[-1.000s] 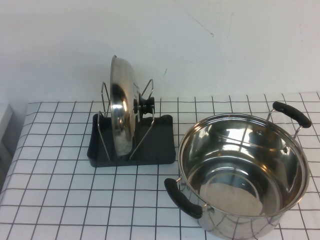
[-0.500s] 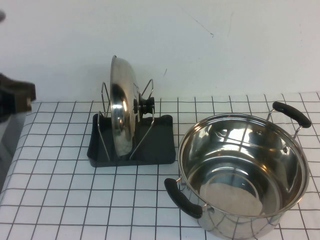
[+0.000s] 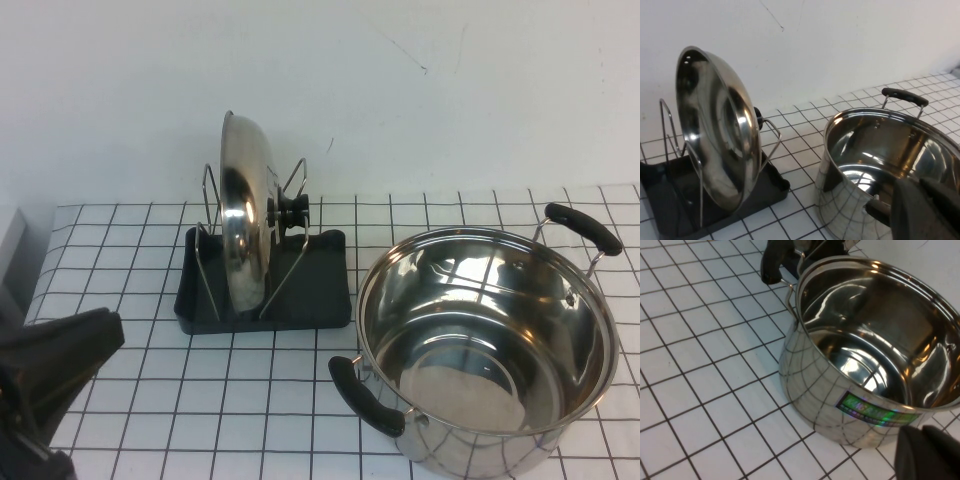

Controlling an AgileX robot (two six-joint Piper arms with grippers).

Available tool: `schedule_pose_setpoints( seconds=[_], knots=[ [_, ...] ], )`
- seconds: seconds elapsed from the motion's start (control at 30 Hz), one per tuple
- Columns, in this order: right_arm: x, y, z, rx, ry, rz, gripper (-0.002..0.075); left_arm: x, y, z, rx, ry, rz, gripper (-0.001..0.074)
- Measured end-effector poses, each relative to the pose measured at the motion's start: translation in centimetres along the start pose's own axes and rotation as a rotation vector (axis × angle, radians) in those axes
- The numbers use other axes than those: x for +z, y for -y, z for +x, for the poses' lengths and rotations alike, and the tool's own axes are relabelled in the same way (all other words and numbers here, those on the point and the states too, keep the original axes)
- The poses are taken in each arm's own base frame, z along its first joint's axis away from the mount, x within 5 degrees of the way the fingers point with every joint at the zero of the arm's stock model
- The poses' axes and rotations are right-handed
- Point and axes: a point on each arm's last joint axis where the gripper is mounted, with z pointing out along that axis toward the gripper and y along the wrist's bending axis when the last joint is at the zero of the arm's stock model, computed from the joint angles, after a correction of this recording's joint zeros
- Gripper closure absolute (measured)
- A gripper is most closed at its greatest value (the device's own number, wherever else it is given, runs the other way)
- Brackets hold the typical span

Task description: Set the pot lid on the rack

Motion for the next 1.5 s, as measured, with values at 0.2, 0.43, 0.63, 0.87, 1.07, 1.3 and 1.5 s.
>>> schedule_pose_setpoints(
  seconds=[0.2,0.43,0.63,0.87,1.07,1.3,1.5],
  knots=[
    [0.0,0.0,0.0,0.002,0.000,0.000,0.0727,-0.1,0.3,0.5,0.006,-0.020,0.035,0.0736],
    [0.0,0.0,0.0,0.003,0.000,-0.001,0.0727,-0.1,0.8,0.8,0.006,-0.054,0.085,0.0736],
    [0.0,0.0,0.0,0.005,0.001,-0.002,0.0727,-1.1,1.9,1.5,0.054,-0.032,0.132,0.0736],
    [0.0,0.0,0.0,0.007,0.001,-0.004,0.0727,-4.6,1.9,3.4,0.377,0.124,-0.108,0.0736],
    [0.0,0.0,0.0,0.010,0.001,-0.004,0.0727,-5.6,0.6,6.7,0.531,0.166,-0.277,0.0736],
    [0.0,0.0,0.0,0.010,0.001,-0.004,0.0727,-4.4,-2.1,10.0,0.498,0.187,-0.420,0.0736],
    [0.0,0.0,0.0,0.010,0.001,-0.004,0.0727,-3.8,-4.5,12.8,0.464,0.178,-0.556,0.0736]
  ],
)
